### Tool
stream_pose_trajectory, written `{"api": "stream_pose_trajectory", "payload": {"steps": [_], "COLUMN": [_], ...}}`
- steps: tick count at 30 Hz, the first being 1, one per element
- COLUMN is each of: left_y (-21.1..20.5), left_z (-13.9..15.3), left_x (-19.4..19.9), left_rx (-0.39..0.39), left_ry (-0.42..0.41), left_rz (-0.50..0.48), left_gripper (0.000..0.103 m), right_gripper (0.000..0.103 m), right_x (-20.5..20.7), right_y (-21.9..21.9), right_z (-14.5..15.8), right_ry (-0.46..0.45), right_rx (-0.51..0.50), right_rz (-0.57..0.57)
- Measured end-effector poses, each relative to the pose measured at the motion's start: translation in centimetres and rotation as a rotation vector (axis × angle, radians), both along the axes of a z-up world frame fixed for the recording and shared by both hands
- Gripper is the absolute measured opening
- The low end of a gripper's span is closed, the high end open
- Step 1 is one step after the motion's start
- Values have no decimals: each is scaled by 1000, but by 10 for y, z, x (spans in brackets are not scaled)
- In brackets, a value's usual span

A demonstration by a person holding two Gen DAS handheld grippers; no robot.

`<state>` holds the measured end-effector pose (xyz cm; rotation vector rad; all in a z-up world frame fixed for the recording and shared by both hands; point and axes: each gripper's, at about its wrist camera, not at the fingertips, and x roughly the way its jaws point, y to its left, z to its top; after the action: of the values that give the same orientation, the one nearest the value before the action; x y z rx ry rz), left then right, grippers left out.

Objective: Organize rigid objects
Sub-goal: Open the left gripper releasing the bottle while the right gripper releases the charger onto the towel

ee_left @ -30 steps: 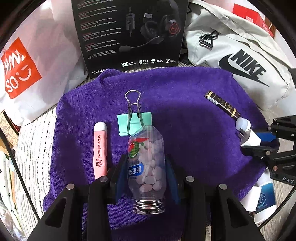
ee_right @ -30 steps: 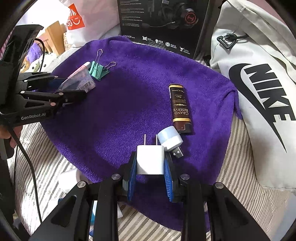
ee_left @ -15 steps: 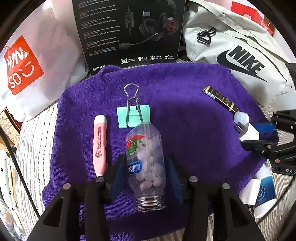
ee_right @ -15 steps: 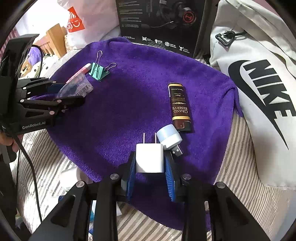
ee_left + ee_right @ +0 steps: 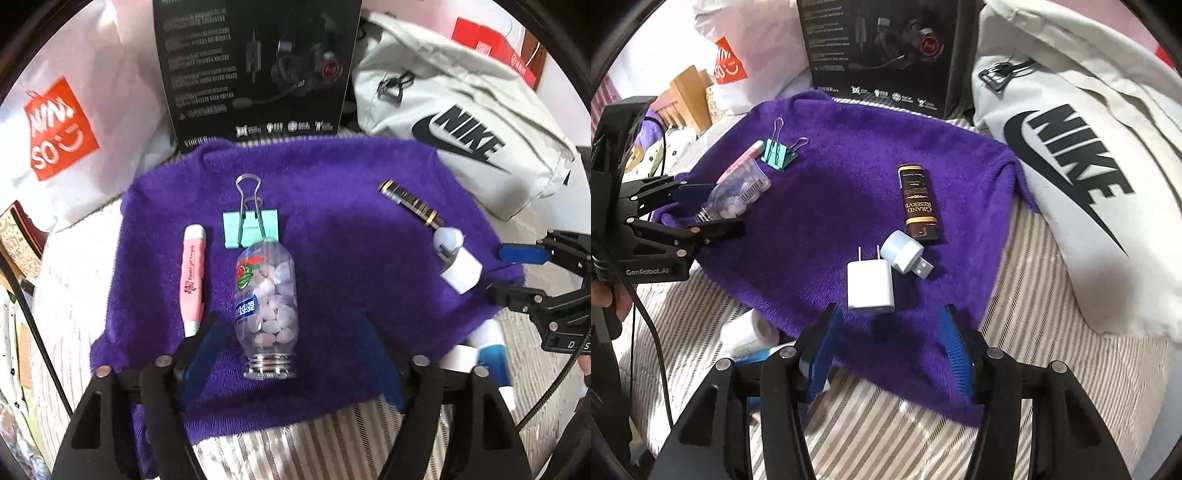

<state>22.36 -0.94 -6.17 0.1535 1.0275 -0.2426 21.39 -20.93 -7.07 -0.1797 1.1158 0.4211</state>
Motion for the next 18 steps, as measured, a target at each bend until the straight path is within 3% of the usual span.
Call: {"api": "stream_pose_trajectory", "payload": {"steps": [2,4,9,13,18], "left_y": [0,0,-1,-2,-2], "left_z": [8,15,30,37,32], "left_x": [-7,-16,-43,-67,-86], "left_rx": [7,12,12,-3,-48], "left_ry": [-14,-26,-52,-73,-69], "left_rz": [-4,-13,-38,-41,-30], "left_gripper": [80,82,94,97,97], "right_gripper": [59,71,74,85,88], "right_x": [-4,-11,-31,-49,-72], "right_y": [-3,-7,-10,-17,-29], "right_z": [5,10,20,22,23], "right_ry": [-11,-22,-62,-81,-92], "right_rx": [13,30,51,51,52], "right_rz": [-14,-29,-63,-117,-168]}}
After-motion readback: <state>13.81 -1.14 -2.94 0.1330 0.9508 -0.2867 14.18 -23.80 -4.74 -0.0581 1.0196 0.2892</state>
